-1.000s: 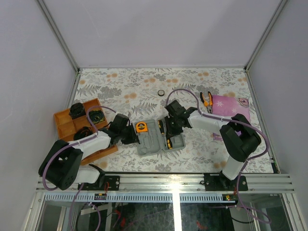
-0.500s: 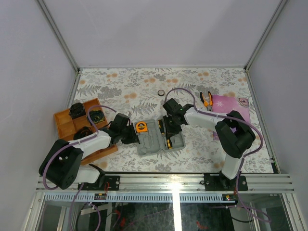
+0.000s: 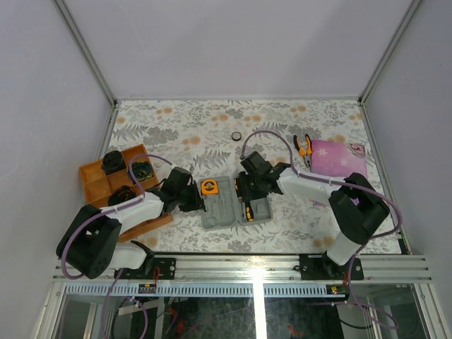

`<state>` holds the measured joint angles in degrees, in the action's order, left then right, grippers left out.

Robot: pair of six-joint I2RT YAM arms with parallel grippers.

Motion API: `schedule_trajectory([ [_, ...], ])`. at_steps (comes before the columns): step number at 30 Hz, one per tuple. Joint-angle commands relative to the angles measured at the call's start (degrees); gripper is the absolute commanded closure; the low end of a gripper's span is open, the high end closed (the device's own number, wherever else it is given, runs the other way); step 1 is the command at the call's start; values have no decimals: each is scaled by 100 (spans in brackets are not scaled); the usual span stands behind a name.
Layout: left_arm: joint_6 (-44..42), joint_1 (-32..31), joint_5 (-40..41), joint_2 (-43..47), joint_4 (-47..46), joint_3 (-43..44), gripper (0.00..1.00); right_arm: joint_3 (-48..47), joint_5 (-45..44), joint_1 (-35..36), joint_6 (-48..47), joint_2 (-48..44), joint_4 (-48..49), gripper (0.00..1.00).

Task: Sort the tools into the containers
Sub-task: Place the screwdriver in the storage box.

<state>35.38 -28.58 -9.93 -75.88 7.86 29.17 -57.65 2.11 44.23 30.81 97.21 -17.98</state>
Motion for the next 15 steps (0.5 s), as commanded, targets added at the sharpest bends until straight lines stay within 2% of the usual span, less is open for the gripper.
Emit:
schedule_trajectory([
  [1,-31,-113,-26,75,46,-86,100,-73,-631,96,-280,-823,184,57],
  [6,-15,-113,42,215,133,-94,95,55,-1493,94,-456,-1586,31,50],
  [10,-13,-115,96,361,225,-78,88,333,-2195,52,-514,-2137,-105,40],
  [15,96,-113,145,545,258,-137,82,692,-2293,-281,-464,-2589,-171,36],
])
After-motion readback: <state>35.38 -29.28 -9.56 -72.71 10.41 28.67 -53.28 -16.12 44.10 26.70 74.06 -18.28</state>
